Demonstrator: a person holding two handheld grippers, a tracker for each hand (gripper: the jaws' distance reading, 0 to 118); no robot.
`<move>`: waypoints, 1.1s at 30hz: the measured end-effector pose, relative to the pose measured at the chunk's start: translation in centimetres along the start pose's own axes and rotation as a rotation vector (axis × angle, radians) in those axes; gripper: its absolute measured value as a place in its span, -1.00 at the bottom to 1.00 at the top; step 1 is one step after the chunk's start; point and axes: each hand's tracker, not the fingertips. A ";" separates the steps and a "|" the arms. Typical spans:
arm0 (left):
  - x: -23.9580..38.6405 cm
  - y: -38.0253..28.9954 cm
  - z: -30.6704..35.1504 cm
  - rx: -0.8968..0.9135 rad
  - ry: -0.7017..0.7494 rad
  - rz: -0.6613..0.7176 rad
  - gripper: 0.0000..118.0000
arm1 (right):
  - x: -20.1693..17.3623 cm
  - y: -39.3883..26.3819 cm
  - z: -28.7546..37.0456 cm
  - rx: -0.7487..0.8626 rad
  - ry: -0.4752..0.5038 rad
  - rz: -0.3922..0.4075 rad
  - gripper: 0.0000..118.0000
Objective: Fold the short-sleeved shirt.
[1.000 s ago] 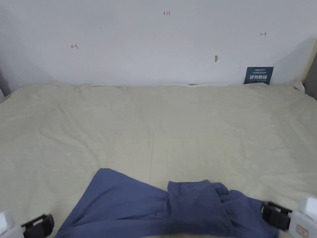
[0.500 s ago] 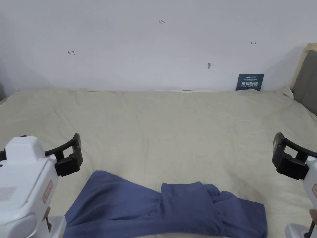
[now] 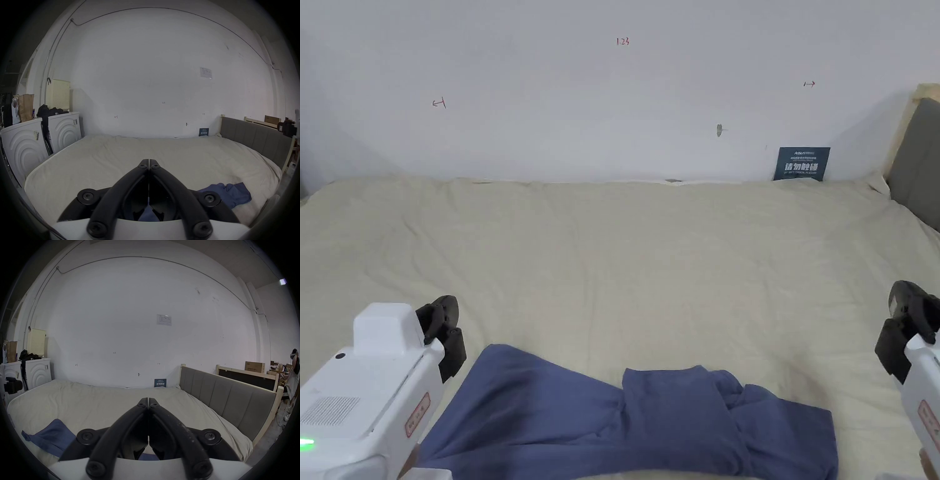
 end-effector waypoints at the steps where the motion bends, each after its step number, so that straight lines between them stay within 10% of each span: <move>1: -0.1 0.1 -0.6 -0.026 -0.002 -0.008 -1.00 | 0.0 -0.1 -0.2 -0.003 0.001 0.000 -0.99; 11: -2.7 -1.2 -13.6 -0.429 -0.143 0.041 -0.89 | 0.0 -0.9 -3.0 -0.060 -0.001 0.015 -0.99; 14: -3.6 -2.8 -18.7 -0.540 -0.122 0.069 0.16 | -0.3 -1.4 -4.2 -0.087 -0.007 0.020 -0.99; 16: -4.2 -4.3 -22.2 -0.633 -0.106 0.103 0.31 | -0.3 -1.9 -5.2 -0.111 -0.014 0.025 -0.99; 18: -4.2 -6.0 -25.0 -0.689 -0.060 0.114 0.94 | 0.1 -2.9 -6.3 -0.137 -0.024 0.033 -0.99; 24: -4.6 -11.5 -31.1 -0.834 0.034 0.041 0.84 | 0.5 -5.3 -9.4 -0.223 -0.054 0.032 -0.98; 33: -2.4 -14.5 -31.5 -0.838 -0.019 -0.042 -0.68 | 0.6 -8.2 -10.2 -0.366 -0.071 0.016 -0.98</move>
